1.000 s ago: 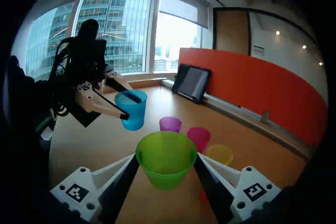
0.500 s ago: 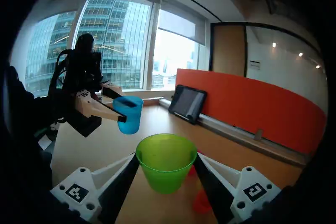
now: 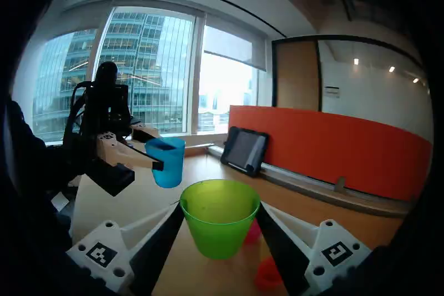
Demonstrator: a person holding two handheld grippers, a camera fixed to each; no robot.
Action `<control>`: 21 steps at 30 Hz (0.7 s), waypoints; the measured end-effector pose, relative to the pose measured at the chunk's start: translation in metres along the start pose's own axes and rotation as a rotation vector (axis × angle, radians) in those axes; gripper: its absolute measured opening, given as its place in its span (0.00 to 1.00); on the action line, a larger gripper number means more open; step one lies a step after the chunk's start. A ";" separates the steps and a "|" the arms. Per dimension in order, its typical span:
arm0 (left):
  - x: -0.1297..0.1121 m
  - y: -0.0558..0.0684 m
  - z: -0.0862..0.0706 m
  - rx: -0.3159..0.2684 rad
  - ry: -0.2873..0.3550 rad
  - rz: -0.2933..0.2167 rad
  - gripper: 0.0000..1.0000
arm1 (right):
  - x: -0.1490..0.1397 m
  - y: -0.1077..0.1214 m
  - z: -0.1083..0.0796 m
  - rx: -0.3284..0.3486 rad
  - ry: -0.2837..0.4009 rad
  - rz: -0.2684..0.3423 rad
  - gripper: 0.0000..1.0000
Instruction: Pour water
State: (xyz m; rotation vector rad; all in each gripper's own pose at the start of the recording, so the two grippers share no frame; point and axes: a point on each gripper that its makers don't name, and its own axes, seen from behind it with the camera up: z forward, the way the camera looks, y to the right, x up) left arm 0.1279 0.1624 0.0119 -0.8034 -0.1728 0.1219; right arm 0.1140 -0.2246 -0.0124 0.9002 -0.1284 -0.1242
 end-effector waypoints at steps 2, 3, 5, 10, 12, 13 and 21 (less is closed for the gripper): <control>0.003 0.000 0.000 0.002 0.012 0.002 0.85 | 0.001 0.000 0.000 0.003 0.004 0.002 0.93; 0.005 0.000 0.000 0.002 0.017 0.001 0.85 | 0.002 0.001 0.001 0.004 0.005 0.004 0.93; 0.008 -0.001 0.001 0.002 0.026 0.000 0.85 | 0.003 0.001 0.001 0.007 0.008 0.007 0.93; 0.017 0.000 0.000 -0.003 0.055 -0.018 0.85 | 0.008 0.003 0.003 0.009 0.016 0.009 0.93; 0.021 -0.001 0.000 -0.004 0.068 -0.024 0.85 | 0.008 0.004 0.003 0.010 0.017 0.008 0.93; 0.023 -0.001 0.000 -0.004 0.073 -0.026 0.85 | 0.009 0.004 0.004 0.010 0.017 0.007 0.93; 0.034 -0.004 0.002 0.000 0.107 -0.018 0.85 | 0.009 0.006 0.006 0.018 0.018 0.009 0.93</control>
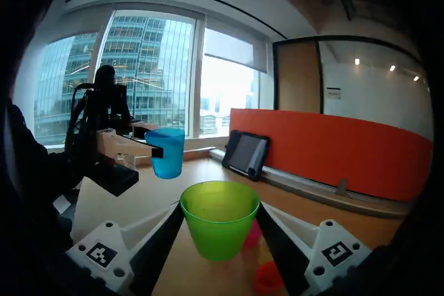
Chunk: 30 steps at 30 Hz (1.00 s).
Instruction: Pour water
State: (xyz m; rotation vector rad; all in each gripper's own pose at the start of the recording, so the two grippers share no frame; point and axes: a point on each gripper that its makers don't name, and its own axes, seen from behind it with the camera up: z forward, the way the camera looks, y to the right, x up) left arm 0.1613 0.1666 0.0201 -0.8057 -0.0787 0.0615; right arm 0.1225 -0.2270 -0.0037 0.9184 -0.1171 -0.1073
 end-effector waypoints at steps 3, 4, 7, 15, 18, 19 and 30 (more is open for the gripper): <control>0.003 -0.001 0.000 0.004 0.008 0.007 0.85 | 0.000 0.000 0.001 0.004 0.002 0.000 0.93; 0.004 -0.001 0.000 0.004 0.010 0.011 0.85 | 0.000 0.000 0.001 0.005 0.003 0.000 0.92; 0.006 -0.001 0.000 0.007 0.016 0.021 0.85 | 0.001 0.000 0.002 0.009 0.004 0.000 0.92; 0.018 -0.003 -0.002 0.023 0.041 0.065 0.85 | 0.003 -0.005 0.005 0.029 0.006 -0.003 0.92; 0.022 -0.004 -0.003 0.034 0.048 0.091 0.85 | 0.005 -0.008 0.007 0.039 0.007 -0.003 0.92; 0.023 -0.005 -0.003 0.039 0.050 0.100 0.85 | 0.005 -0.009 0.007 0.041 0.008 -0.003 0.92; 0.041 -0.008 -0.005 0.087 0.074 0.207 0.85 | 0.008 -0.020 0.015 0.071 0.012 -0.016 0.92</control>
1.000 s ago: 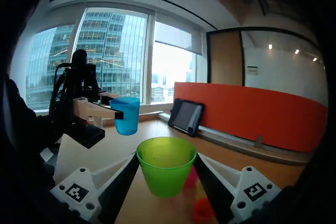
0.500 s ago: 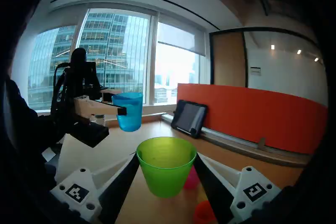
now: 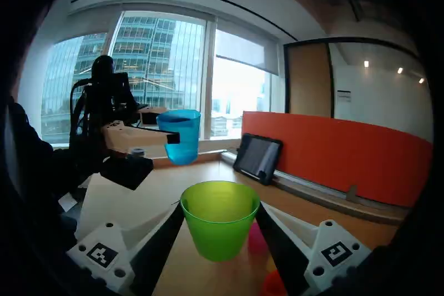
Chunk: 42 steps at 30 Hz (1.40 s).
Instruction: Pour water
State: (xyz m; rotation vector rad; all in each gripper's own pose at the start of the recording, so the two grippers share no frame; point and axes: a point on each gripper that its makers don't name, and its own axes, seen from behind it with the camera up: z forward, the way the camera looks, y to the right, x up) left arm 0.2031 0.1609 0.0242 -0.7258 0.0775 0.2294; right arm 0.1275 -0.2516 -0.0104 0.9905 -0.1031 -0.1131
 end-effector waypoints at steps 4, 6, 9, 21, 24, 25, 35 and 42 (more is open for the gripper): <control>0.005 -0.002 0.001 0.019 0.006 0.036 0.85 | 0.003 -0.004 0.003 0.011 0.008 0.002 0.92; 0.009 -0.002 0.002 0.026 0.014 0.054 0.85 | 0.004 -0.007 0.004 0.016 0.011 0.003 0.92; 0.015 -0.001 0.003 0.031 0.026 0.083 0.85 | 0.004 -0.010 0.006 0.024 0.013 0.003 0.92; 0.038 -0.003 0.006 0.059 0.061 0.232 0.85 | 0.002 -0.018 0.013 0.048 0.016 0.004 0.92; 0.040 -0.003 0.008 0.064 0.059 0.271 0.85 | 0.002 -0.020 0.014 0.053 0.015 0.003 0.92; 0.040 -0.002 0.008 0.065 0.057 0.285 0.85 | 0.002 -0.021 0.015 0.055 0.015 0.003 0.92; 0.051 0.003 0.013 0.072 0.063 0.407 0.85 | 0.002 -0.028 0.020 0.073 0.016 0.003 0.92; 0.054 0.004 0.014 0.075 0.047 0.486 0.85 | 0.000 -0.034 0.025 0.086 0.018 0.006 0.92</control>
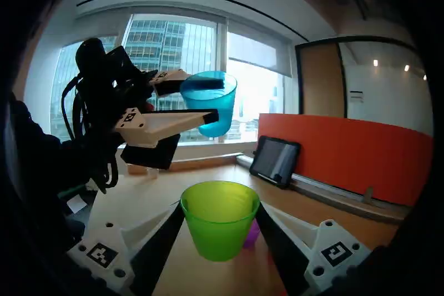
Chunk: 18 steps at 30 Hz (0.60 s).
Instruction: Pour water
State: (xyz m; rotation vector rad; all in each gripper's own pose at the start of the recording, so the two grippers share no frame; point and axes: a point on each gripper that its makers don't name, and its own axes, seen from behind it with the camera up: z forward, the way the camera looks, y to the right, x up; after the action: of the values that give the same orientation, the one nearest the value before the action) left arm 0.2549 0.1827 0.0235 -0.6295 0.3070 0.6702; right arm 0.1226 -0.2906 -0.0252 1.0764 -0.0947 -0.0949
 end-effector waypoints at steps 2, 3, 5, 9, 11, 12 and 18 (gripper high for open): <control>0.001 -0.001 0.000 0.002 -0.003 0.025 0.85 | -0.001 -0.001 0.001 0.003 0.000 0.000 0.92; 0.001 -0.001 0.000 0.003 -0.004 0.037 0.85 | -0.001 -0.002 0.002 0.005 0.000 0.001 0.92; 0.002 -0.002 0.000 0.007 -0.005 0.061 0.85 | -0.001 -0.003 0.003 0.008 -0.001 0.001 0.92; 0.006 -0.003 0.000 0.007 -0.002 0.106 0.85 | -0.002 -0.005 0.004 0.014 -0.001 0.003 0.92; 0.009 -0.003 0.001 0.006 0.001 0.129 0.85 | -0.003 -0.005 0.004 0.016 -0.001 0.002 0.92; 0.010 -0.002 0.002 0.006 0.002 0.139 0.85 | -0.003 -0.006 0.005 0.017 -0.001 0.003 0.92; 0.015 -0.001 0.004 0.006 0.010 0.197 0.85 | -0.004 -0.007 0.005 0.023 -0.002 0.005 0.92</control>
State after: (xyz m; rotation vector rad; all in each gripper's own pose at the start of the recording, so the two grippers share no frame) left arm 0.2672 0.1924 0.0202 -0.6013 0.3836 0.8552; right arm 0.1174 -0.2981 -0.0290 1.0986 -0.1012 -0.0905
